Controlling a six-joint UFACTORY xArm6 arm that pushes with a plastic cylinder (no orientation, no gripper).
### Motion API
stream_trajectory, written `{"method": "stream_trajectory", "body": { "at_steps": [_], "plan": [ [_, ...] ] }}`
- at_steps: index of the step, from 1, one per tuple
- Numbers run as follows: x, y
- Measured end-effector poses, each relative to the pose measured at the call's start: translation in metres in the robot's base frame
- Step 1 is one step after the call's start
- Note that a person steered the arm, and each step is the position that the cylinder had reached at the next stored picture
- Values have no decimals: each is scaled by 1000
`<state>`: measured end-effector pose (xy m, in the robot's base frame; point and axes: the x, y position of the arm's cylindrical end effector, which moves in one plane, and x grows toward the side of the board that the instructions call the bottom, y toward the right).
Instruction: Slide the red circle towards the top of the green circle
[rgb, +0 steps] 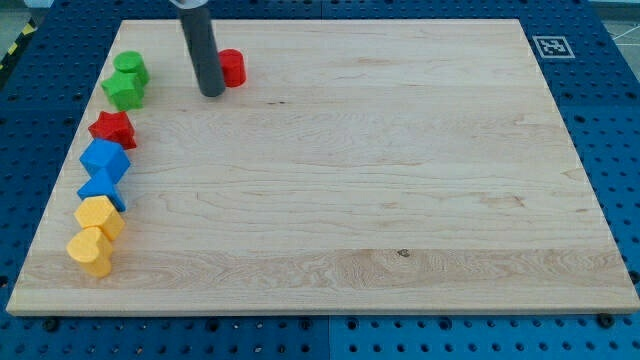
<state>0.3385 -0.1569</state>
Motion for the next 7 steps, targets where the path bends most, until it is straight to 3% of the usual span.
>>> {"method": "stream_trajectory", "body": {
  "at_steps": [4,7],
  "plan": [
    [23,46],
    [-9,34]
  ]
}}
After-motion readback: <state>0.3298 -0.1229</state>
